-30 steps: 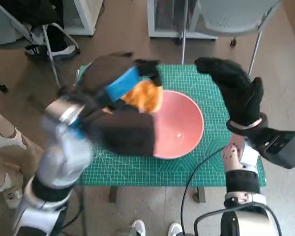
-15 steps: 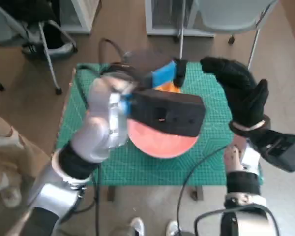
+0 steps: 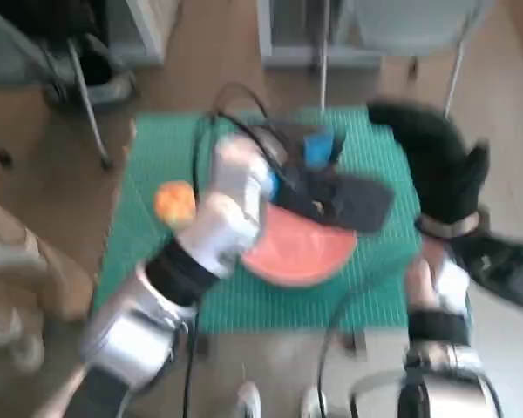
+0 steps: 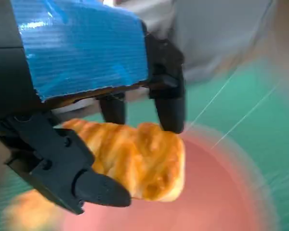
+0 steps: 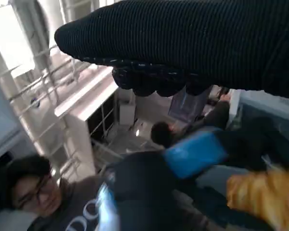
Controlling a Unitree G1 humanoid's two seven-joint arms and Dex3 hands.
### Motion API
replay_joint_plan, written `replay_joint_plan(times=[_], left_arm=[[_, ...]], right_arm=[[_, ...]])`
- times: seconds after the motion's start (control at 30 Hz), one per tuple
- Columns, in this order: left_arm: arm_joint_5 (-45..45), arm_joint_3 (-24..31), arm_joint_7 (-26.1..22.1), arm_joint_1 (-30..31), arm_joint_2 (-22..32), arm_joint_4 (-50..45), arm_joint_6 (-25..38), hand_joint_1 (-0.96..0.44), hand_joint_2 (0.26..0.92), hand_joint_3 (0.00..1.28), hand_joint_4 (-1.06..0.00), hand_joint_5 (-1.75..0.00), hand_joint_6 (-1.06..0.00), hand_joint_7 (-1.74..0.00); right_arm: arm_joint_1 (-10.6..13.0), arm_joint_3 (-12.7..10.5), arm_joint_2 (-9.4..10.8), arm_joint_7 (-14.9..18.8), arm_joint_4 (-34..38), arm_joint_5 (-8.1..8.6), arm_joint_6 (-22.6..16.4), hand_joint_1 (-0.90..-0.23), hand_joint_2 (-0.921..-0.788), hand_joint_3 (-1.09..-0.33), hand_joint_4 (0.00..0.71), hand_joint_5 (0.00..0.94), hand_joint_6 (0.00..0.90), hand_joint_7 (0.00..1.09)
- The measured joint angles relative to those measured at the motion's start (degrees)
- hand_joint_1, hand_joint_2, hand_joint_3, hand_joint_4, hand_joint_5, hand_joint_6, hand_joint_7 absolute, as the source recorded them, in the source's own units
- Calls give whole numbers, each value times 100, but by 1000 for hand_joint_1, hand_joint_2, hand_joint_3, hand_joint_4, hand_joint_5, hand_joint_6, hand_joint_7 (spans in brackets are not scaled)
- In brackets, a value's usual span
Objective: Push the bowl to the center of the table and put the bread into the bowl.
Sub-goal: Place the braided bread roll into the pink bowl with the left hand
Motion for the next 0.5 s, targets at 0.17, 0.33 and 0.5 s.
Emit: replay_joint_plan(times=[0.17,0.33,0.5], left_arm=[[4,-71,14,-81,129,284,-74,3,777,414,-495,-1570,-675,-991],[-217,-124,-8,-58,359,419,-657,122,915,352,-356,-1539,-325,-1006],[-697,217,22,124,361,274,-688,312,909,424,-303,-1636,-217,-216]], right_arm=[[71,19,-3,-67,-75,-1,7,-605,-921,-725,143,5,-1,506],[81,51,-7,-121,-88,-11,12,-606,-921,-721,147,6,-1,504],[78,79,-6,-123,-76,-19,11,-606,-921,-719,148,6,-1,504]])
